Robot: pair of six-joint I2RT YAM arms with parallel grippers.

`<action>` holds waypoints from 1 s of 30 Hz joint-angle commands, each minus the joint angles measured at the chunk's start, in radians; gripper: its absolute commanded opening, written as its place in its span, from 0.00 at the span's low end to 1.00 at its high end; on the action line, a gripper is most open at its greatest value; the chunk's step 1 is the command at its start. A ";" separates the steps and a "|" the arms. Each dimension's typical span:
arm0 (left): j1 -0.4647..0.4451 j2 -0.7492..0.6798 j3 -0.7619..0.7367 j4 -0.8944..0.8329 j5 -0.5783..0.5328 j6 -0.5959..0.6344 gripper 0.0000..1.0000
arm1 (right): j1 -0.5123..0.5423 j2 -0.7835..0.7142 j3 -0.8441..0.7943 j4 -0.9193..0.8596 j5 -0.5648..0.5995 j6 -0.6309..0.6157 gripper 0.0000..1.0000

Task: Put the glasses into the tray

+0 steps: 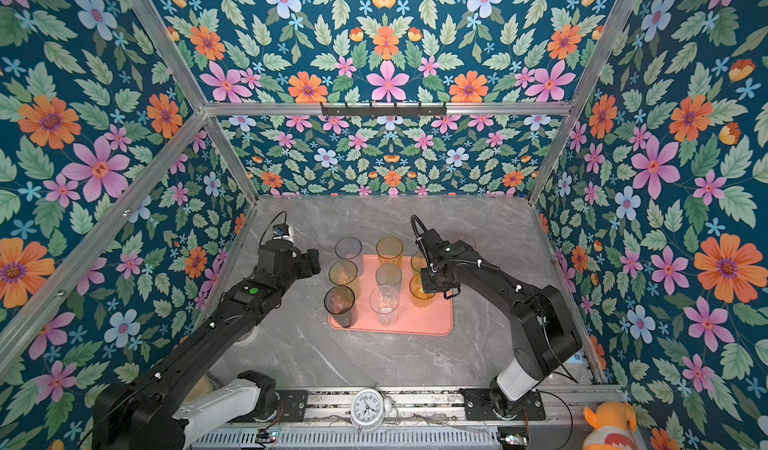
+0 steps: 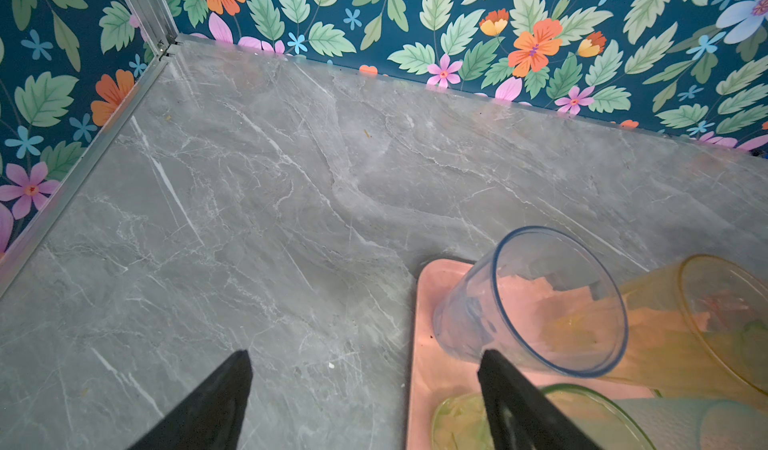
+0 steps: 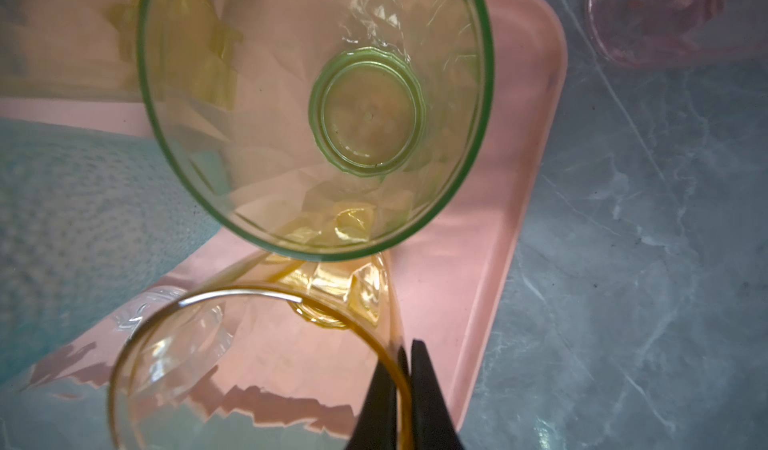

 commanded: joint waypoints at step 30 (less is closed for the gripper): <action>0.001 -0.009 -0.006 0.005 0.017 -0.009 0.88 | 0.001 -0.010 0.009 0.012 0.034 0.005 0.25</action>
